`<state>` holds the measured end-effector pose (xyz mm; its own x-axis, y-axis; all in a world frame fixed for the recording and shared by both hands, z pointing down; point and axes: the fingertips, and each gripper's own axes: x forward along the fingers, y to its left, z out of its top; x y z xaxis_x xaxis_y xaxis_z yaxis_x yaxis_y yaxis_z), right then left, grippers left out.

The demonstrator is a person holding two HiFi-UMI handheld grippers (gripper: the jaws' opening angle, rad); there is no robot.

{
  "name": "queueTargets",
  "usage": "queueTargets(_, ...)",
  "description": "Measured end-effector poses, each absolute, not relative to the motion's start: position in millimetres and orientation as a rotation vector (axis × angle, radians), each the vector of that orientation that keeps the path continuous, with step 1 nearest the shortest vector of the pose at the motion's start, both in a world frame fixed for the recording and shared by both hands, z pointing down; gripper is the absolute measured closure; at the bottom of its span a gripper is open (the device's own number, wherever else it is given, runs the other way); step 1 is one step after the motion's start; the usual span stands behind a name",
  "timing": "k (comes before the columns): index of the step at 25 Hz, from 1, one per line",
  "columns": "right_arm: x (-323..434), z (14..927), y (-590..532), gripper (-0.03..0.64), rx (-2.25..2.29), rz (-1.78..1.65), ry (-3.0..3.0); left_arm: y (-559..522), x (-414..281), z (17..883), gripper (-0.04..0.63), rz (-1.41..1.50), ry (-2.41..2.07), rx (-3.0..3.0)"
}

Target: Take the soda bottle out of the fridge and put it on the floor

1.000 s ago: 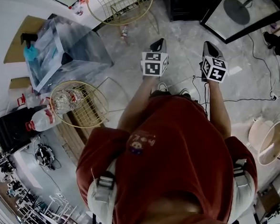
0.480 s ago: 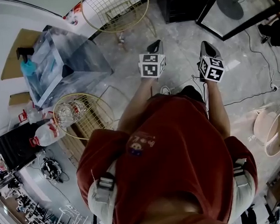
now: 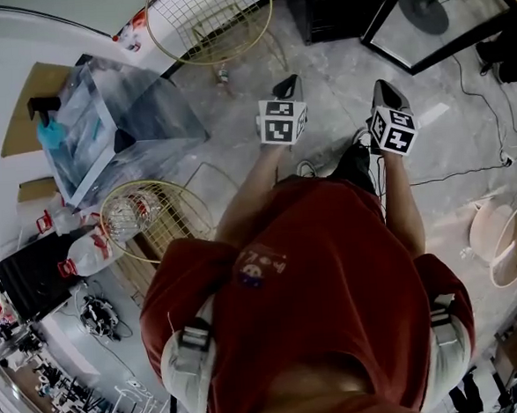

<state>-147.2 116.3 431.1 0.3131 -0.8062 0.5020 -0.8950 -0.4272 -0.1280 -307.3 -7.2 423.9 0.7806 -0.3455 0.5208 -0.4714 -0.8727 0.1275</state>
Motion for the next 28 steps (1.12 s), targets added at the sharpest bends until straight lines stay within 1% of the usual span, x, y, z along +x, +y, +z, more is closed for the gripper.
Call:
queueTargets(8, -80, 433, 113, 0.617, 2.409, 0.792, -1.566, -21, -249, 420, 0.597, 0.725, -0.670, 2.710)
queueTargets(28, 167, 436, 127, 0.617, 2.393, 0.852, -1.681, 5, -8, 411, 0.597, 0.817, -0.771, 2.710)
